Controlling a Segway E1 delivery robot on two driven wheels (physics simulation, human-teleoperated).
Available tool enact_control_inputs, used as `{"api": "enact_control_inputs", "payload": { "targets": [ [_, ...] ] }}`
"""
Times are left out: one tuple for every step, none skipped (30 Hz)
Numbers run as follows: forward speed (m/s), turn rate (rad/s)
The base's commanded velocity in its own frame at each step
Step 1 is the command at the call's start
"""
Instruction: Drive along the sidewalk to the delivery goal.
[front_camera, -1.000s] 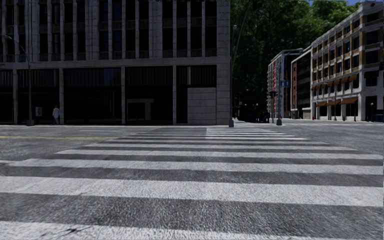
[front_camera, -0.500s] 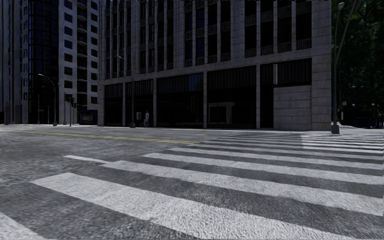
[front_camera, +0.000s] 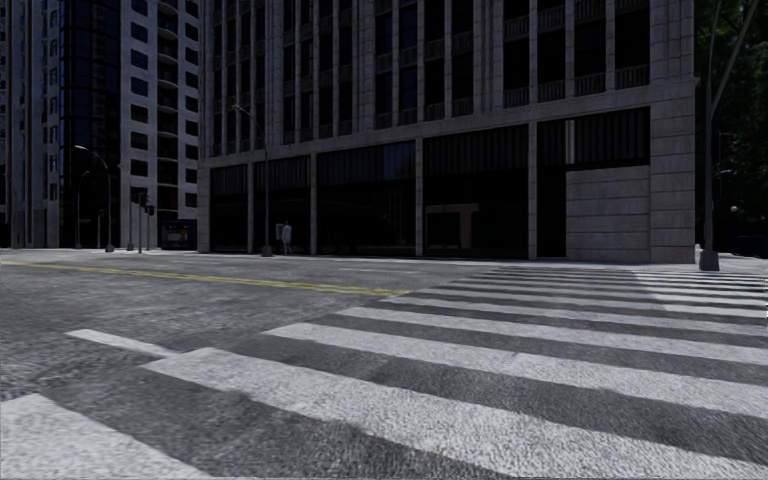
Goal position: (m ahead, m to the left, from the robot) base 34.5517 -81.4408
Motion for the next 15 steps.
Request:
{"api": "enact_control_inputs", "payload": {
  "targets": [
    [2.00,-0.39],
    [2.00,-0.39],
    [2.00,-0.39],
    [2.00,-0.39],
    [2.00,-0.39],
    [2.00,-0.39],
    [2.00,-0.39],
    [2.00,-0.39],
    [2.00,-0.39],
    [2.00,-0.39],
    [2.00,-0.39],
    [2.00,-0.39],
    [2.00,-0.39],
    [2.00,-0.39],
    [2.00,-0.39]
  ]
}}
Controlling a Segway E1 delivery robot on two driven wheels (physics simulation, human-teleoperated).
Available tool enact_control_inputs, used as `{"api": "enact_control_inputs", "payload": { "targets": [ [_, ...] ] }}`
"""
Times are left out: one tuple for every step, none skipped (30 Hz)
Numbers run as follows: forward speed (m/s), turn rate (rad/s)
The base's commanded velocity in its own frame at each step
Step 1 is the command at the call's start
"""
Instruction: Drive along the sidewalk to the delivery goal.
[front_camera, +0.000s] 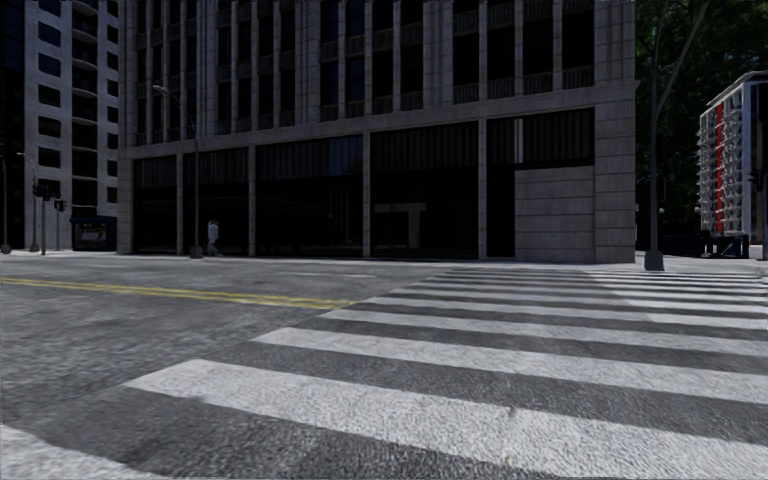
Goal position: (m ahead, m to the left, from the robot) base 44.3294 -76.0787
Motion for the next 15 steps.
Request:
{"api": "enact_control_inputs", "payload": {
  "targets": [
    [2.00,-0.39],
    [2.00,-0.39],
    [2.00,-0.39],
    [2.00,-0.39],
    [2.00,-0.39],
    [2.00,-0.39],
    [2.00,-0.39],
    [2.00,-0.39],
    [2.00,-0.39],
    [2.00,-0.39],
    [2.00,-0.39],
    [2.00,-0.39],
    [2.00,-0.39],
    [2.00,-0.17],
    [2.00,-0.17]
  ]
}}
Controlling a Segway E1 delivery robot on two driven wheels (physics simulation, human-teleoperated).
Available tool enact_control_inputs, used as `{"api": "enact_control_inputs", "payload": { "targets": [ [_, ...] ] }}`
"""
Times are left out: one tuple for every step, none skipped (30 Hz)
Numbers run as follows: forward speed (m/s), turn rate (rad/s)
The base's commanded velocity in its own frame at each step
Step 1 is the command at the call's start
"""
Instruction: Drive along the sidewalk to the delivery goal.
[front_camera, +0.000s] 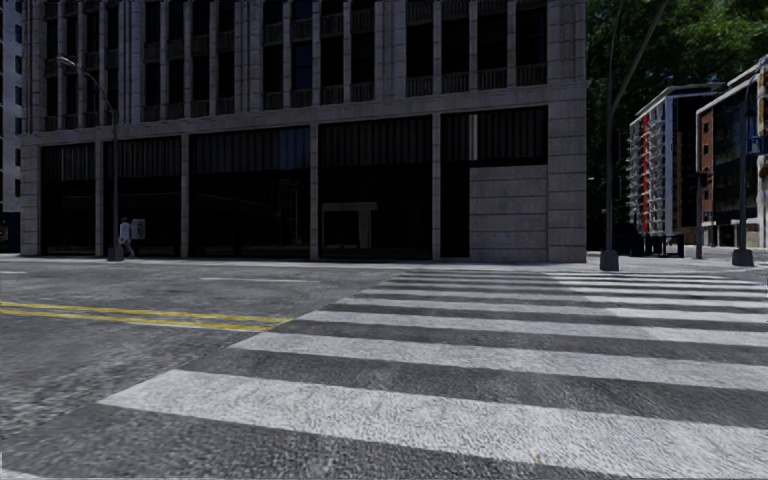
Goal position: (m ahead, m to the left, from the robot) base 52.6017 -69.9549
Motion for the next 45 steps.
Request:
{"api": "enact_control_inputs", "payload": {
  "targets": [
    [2.00,0.00],
    [2.00,0.00],
    [2.00,0.00],
    [2.00,0.00],
    [2.00,0.00],
    [2.00,0.00],
    [2.00,0.00],
    [2.00,0.00],
    [2.00,0.00],
    [2.00,0.00],
    [2.00,0.00],
    [2.00,0.00],
    [2.00,0.00],
    [2.00,-0.06],
    [2.00,-0.21],
    [2.00,-0.29],
    [2.00,-0.29],
    [2.00,-0.32],
    [2.00,-0.33],
    [2.00,-0.33],
    [2.00,-0.33],
    [2.00,-0.33],
    [2.00,-0.33],
    [2.00,-0.33],
    [2.00,-0.33],
    [2.00,-0.33],
    [2.00,-0.33],
    [2.00,-0.33],
    [2.00,-0.33],
    [2.00,-0.33],
    [2.00,-0.33],
    [2.00,-0.33],
    [2.00,-0.33],
    [2.00,-0.33],
    [2.00,-0.33],
    [2.00,-0.33],
    [2.00,-0.33],
    [2.00,-0.33],
    [2.00,-0.33],
    [2.00,-0.33],
    [2.00,-0.33],
    [2.00,-0.28],
    [2.00,-0.19],
    [2.00,-0.19],
    [2.00,0.00]
  ]
}}
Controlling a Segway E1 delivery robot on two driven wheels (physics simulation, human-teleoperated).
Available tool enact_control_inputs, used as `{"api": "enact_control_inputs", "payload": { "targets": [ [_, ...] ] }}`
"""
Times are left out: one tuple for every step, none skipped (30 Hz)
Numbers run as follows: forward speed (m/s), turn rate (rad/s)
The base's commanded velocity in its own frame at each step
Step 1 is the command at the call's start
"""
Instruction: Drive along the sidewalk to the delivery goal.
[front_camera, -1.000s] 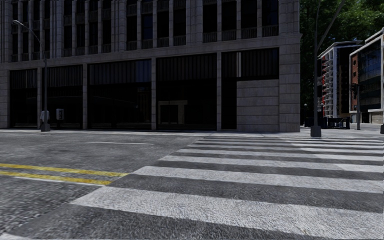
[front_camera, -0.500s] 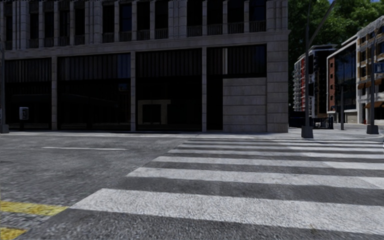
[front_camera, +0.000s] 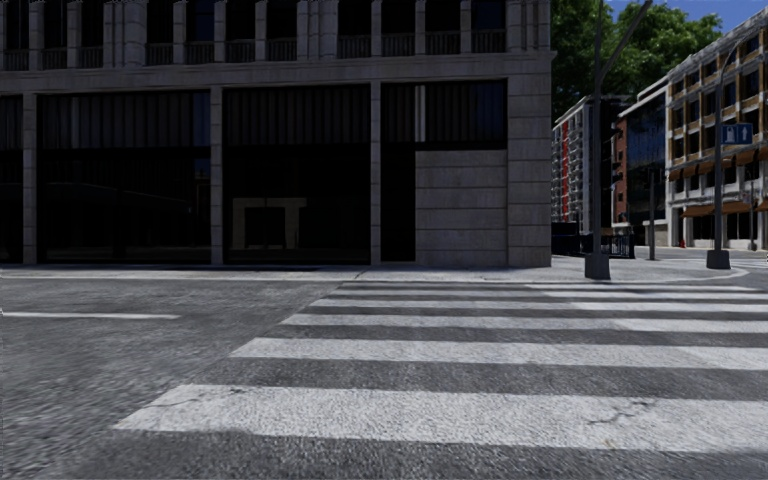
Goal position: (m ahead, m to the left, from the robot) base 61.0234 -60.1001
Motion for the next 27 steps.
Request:
{"api": "enact_control_inputs", "payload": {
  "targets": [
    [2.00,0.00],
    [2.00,0.00],
    [2.00,0.00],
    [2.00,0.00],
    [2.00,0.00],
    [2.00,0.00],
    [2.00,0.00],
    [2.00,0.00],
    [2.00,0.00],
    [2.00,0.00],
    [2.00,-0.49],
    [2.00,-0.59],
    [2.00,-0.62],
    [2.00,-0.62],
    [2.00,-0.62],
    [2.00,-0.63],
    [2.00,-0.63],
    [2.00,-0.63],
    [2.00,-0.63],
    [2.00,-0.63],
    [2.00,-0.63],
    [2.00,-0.63],
    [2.00,-0.56],
    [2.00,-0.31],
    [2.00,-0.31],
    [2.00,-0.16],
    [2.00,-0.10]
  ]
}}
